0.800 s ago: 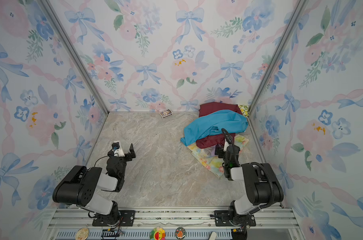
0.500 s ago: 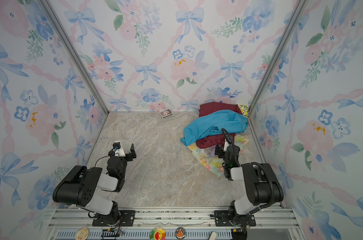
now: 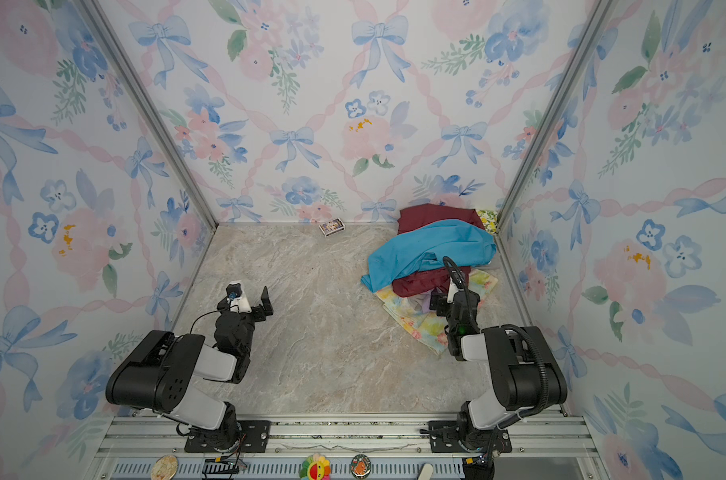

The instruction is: Pick out a specific cloth from the pile

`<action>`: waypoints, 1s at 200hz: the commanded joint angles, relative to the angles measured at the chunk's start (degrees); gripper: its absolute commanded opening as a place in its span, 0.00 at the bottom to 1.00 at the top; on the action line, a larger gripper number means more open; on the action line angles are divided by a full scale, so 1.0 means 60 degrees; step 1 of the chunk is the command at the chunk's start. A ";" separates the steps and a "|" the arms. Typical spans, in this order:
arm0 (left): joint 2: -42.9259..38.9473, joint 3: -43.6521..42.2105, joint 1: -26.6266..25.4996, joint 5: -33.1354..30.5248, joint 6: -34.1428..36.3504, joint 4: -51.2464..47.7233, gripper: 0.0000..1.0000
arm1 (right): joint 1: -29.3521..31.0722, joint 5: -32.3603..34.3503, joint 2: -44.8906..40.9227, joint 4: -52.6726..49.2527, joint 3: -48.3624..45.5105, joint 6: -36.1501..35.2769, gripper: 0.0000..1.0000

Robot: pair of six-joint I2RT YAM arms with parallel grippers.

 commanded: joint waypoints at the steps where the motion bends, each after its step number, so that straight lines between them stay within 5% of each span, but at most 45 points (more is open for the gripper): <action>1: 0.0079 0.0173 -0.0067 -0.0223 0.0144 -0.0132 0.98 | -0.0015 -0.0009 -0.0113 -0.0055 0.0175 0.0055 0.97; 200: -0.0516 -0.0263 -0.0546 -0.0348 0.0671 -0.0029 0.98 | 0.0419 0.0450 -0.0230 0.0822 -0.0346 -0.0329 0.97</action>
